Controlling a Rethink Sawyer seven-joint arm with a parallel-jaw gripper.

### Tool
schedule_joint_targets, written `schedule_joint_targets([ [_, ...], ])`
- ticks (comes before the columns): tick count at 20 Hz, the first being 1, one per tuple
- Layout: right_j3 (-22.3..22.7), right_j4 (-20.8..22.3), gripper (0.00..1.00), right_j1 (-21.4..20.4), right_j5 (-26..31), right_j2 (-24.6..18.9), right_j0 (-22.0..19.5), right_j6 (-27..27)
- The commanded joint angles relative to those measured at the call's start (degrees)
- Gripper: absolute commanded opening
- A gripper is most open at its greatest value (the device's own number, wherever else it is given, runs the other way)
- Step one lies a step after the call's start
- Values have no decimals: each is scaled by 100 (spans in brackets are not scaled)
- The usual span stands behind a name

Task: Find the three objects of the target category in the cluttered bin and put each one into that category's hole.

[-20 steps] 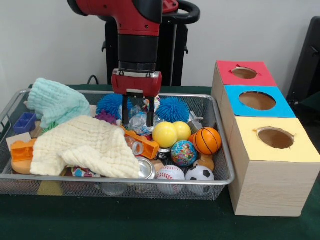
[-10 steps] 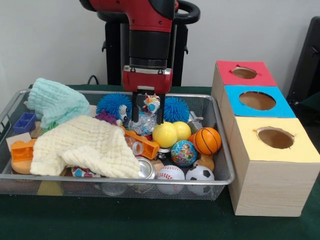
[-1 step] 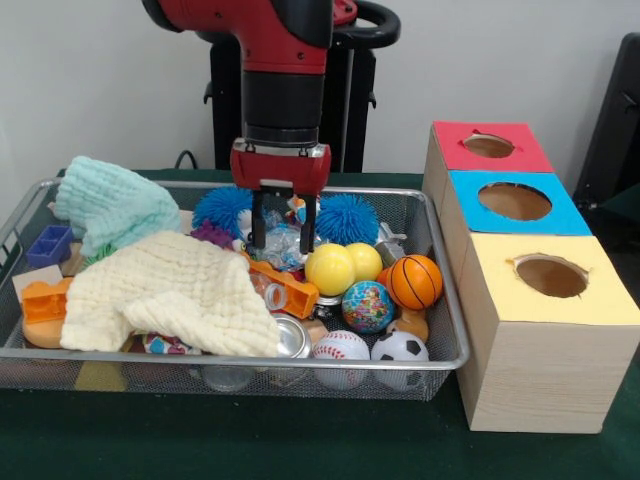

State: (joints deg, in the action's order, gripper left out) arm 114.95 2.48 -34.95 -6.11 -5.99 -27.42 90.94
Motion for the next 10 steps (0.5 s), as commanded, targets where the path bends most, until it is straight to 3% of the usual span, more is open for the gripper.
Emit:
schedule_joint_targets([
  [1, -269, -327, 100, 308, 1040, -262, -45, 888],
  [10, -428, -194, 100, 519, 1508, -401, -204, 655],
])
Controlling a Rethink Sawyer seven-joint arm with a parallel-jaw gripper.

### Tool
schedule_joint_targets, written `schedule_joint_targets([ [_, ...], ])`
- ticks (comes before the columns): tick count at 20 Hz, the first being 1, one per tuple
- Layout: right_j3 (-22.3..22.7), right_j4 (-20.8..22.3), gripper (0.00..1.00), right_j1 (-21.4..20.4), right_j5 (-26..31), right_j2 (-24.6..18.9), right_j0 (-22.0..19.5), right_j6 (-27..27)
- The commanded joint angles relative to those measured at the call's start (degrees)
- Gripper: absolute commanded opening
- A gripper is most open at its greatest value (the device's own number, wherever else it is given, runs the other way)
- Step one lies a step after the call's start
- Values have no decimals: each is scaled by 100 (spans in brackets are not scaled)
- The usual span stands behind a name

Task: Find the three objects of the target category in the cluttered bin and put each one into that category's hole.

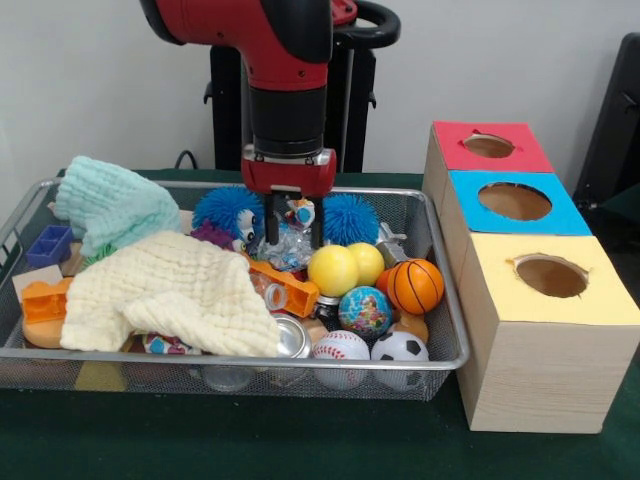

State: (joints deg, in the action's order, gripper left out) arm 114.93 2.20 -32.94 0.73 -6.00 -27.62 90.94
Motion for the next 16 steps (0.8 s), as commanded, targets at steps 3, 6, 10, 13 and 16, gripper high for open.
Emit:
schedule_joint_targets([
  [3, -500, -142, 100, 369, 908, -355, -148, 631],
  [6, -570, -125, 100, 456, 929, -321, -130, 613],
  [10, -642, -146, 100, 475, 1022, -218, -37, 612],
  [13, -689, -140, 100, 537, 1011, -124, 42, 617],
  [16, -735, -136, 100, 538, 1121, -29, 106, 589],
])
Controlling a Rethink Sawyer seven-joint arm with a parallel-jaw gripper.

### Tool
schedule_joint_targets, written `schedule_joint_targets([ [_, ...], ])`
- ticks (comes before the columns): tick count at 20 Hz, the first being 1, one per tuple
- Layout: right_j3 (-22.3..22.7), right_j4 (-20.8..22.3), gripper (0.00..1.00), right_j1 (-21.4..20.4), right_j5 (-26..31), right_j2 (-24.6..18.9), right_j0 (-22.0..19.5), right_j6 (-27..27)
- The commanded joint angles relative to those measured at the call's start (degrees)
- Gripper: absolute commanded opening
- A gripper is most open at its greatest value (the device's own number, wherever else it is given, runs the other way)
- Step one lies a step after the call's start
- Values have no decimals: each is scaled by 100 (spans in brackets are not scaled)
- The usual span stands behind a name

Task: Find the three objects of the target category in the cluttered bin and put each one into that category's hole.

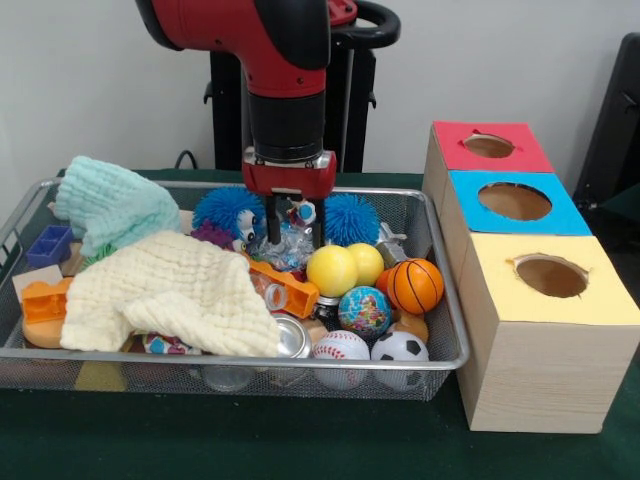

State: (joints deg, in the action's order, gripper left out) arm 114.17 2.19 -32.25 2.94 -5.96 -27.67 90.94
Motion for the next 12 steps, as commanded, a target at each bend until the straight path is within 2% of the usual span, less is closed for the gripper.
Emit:
schedule_joint_targets([
  [1, -670, -136, 100, 477, 923, -6, 135, 588],
  [6, -752, -210, 100, 498, 1282, 135, 289, 626],
  [12, -773, -110, 100, 643, 1234, 191, 311, 657],
])
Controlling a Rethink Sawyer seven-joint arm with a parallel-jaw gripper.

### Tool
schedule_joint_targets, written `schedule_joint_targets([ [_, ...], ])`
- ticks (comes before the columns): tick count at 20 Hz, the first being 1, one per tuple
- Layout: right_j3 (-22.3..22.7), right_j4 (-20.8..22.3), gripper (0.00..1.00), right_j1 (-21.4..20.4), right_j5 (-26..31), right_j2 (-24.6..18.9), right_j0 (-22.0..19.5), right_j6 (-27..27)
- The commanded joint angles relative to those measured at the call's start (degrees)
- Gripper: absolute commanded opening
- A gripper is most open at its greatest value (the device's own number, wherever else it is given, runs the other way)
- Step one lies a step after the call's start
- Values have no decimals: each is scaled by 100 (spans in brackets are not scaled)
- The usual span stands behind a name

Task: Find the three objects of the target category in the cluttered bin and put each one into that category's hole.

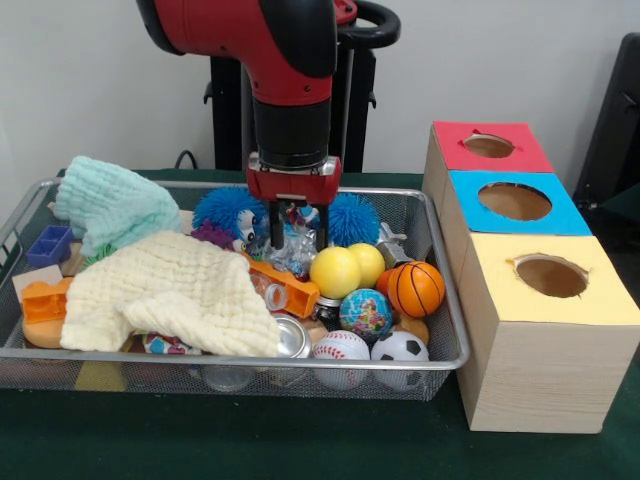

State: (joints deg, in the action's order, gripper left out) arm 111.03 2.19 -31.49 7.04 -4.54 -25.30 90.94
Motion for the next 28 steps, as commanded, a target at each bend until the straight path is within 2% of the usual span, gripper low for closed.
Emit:
schedule_joint_targets([
  [1, -468, -99, 100, 574, 850, 70, 83, 655],
  [21, -535, -32, 100, 586, 1053, 19, 81, 565],
  [22, -542, -22, 0, 585, 1069, 4, 71, 548],
  [28, -563, 17, 0, 576, 1151, -35, 29, 482],
])
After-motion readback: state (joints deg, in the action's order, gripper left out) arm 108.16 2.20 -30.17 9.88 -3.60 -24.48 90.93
